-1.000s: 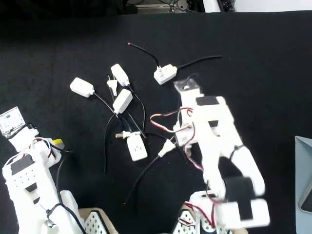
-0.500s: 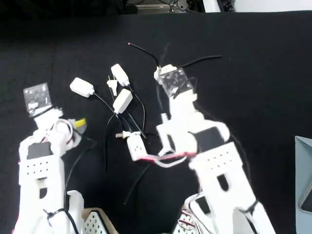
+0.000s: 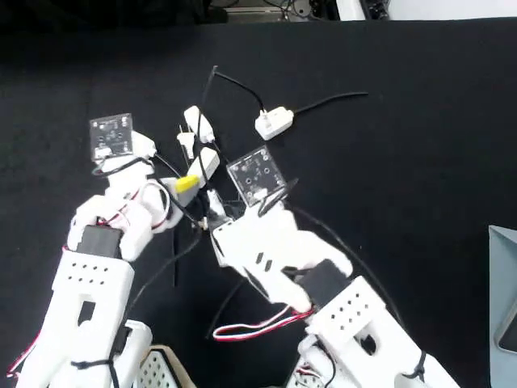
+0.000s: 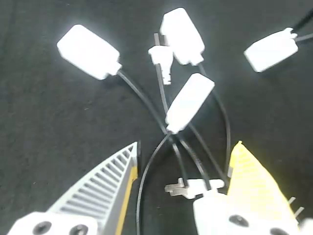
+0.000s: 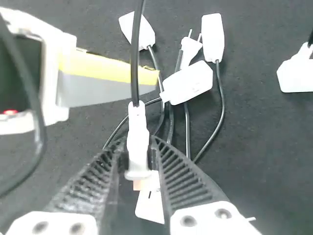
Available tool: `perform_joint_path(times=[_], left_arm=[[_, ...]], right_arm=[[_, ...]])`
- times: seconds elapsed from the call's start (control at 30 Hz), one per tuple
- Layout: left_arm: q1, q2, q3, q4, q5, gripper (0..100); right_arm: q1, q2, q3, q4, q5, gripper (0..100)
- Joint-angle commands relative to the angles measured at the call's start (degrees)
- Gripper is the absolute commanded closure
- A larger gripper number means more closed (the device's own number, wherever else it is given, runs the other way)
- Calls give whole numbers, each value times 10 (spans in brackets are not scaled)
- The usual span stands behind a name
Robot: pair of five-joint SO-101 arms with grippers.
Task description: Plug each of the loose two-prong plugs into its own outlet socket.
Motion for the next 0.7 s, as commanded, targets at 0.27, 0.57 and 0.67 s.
perform_joint_path(times=[0.27,0.57,0.67], left_arm=[[123,-287,73,55,-61,705],[69,-343,96,78,-69,705],[34,-340,102,78,-70,705]], right_arm=[[-9,-13,31,-62,-5,987],[13,-15,29,-44,-7,987],[63,-14,16,-27,-8,987]])
